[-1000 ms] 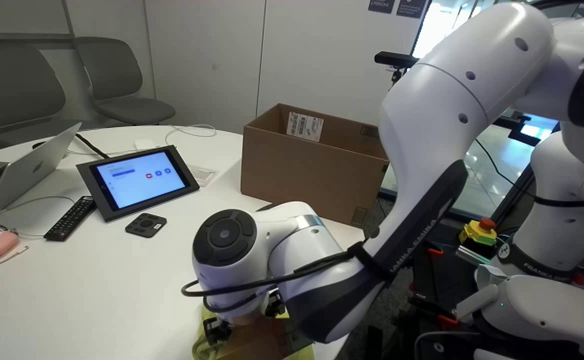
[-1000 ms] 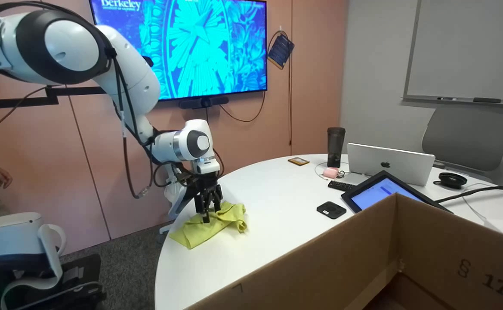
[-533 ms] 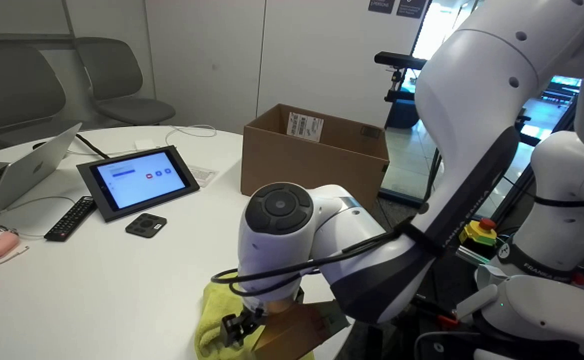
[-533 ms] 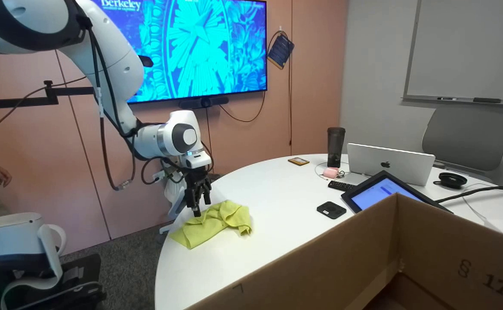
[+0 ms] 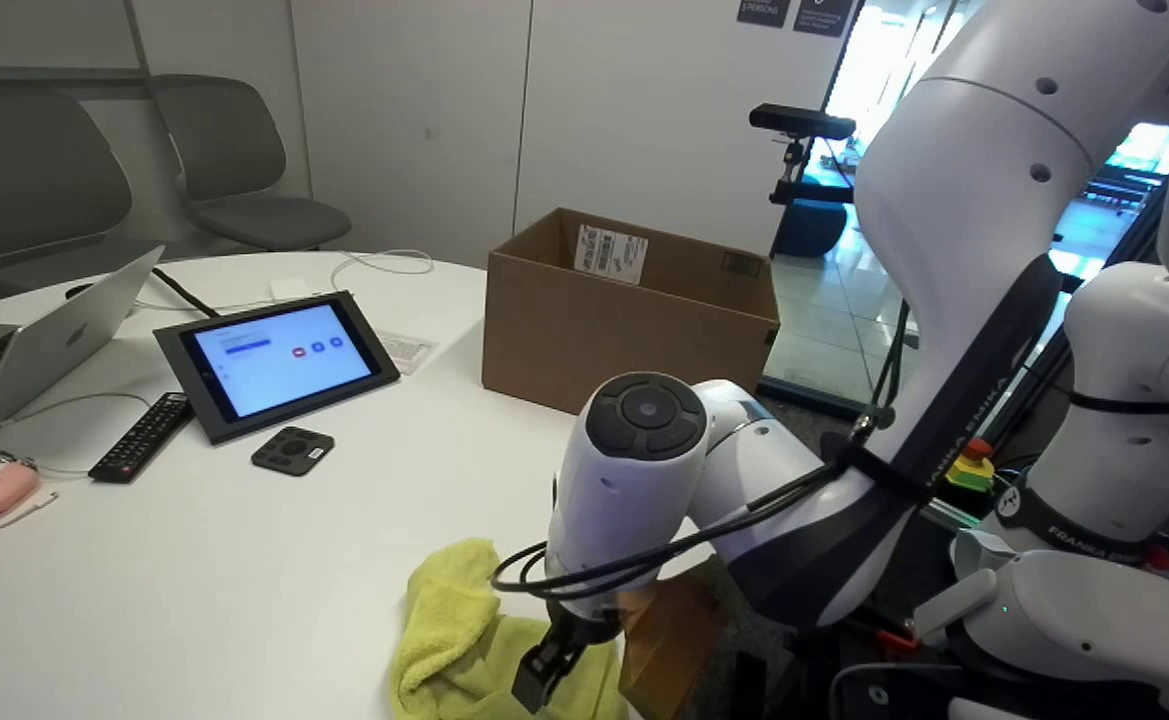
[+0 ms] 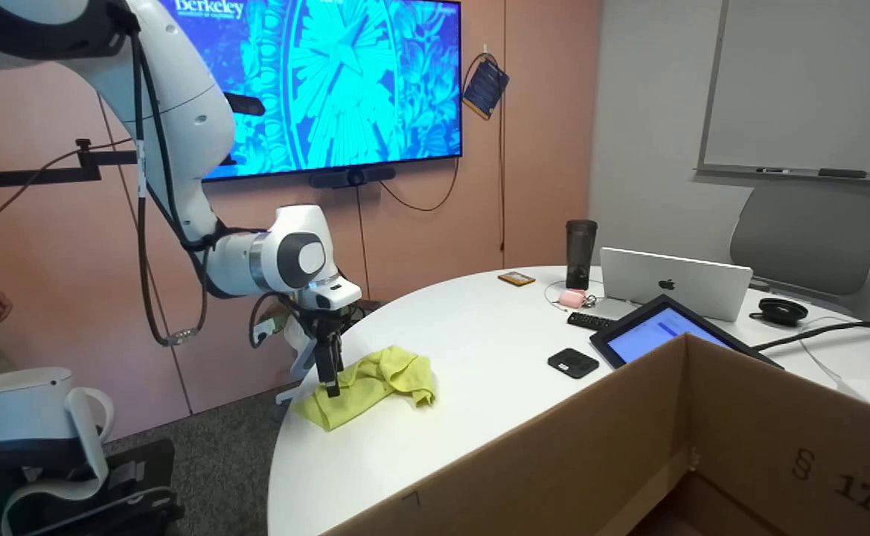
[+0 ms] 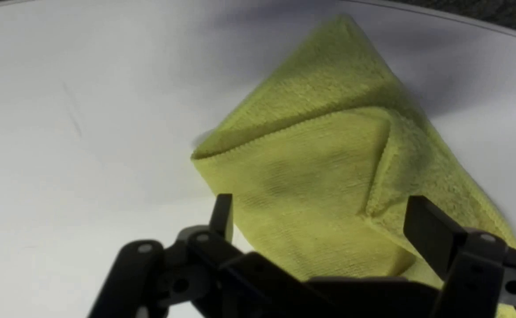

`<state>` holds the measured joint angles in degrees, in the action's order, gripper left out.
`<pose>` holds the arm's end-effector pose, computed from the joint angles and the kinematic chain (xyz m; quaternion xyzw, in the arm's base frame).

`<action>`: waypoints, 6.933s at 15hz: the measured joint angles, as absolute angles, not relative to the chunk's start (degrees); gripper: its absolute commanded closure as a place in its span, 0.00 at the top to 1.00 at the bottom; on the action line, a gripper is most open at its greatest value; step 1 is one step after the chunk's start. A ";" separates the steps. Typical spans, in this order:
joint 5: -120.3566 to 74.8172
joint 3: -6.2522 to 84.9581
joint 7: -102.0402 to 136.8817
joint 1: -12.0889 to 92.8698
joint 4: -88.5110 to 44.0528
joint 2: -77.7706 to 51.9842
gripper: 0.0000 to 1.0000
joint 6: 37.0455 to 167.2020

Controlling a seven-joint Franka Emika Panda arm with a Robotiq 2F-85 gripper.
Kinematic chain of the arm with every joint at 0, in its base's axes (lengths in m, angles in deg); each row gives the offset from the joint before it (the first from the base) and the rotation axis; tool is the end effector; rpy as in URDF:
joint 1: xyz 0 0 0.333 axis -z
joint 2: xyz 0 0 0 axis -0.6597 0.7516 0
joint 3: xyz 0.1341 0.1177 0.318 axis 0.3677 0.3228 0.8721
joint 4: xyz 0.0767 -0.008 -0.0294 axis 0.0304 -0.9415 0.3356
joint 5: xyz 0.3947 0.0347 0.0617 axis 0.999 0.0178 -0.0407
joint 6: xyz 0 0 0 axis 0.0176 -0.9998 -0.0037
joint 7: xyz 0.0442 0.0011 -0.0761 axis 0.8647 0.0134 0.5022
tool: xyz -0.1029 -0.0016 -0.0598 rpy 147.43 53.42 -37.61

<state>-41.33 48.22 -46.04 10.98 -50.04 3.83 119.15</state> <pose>0.4868 0.3526 0.1584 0.9899 -0.1263 0.0425 0.0480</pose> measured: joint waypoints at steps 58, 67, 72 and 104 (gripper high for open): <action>1.22 49.80 -15.52 17.47 -44.66 3.30 0.02 139.17; -6.37 40.26 -20.48 8.36 -43.82 4.22 0.02 139.36; -7.18 41.43 -19.33 8.28 -51.65 -0.02 0.02 139.31; -17.26 44.56 -26.33 11.78 -40.24 8.56 0.04 123.33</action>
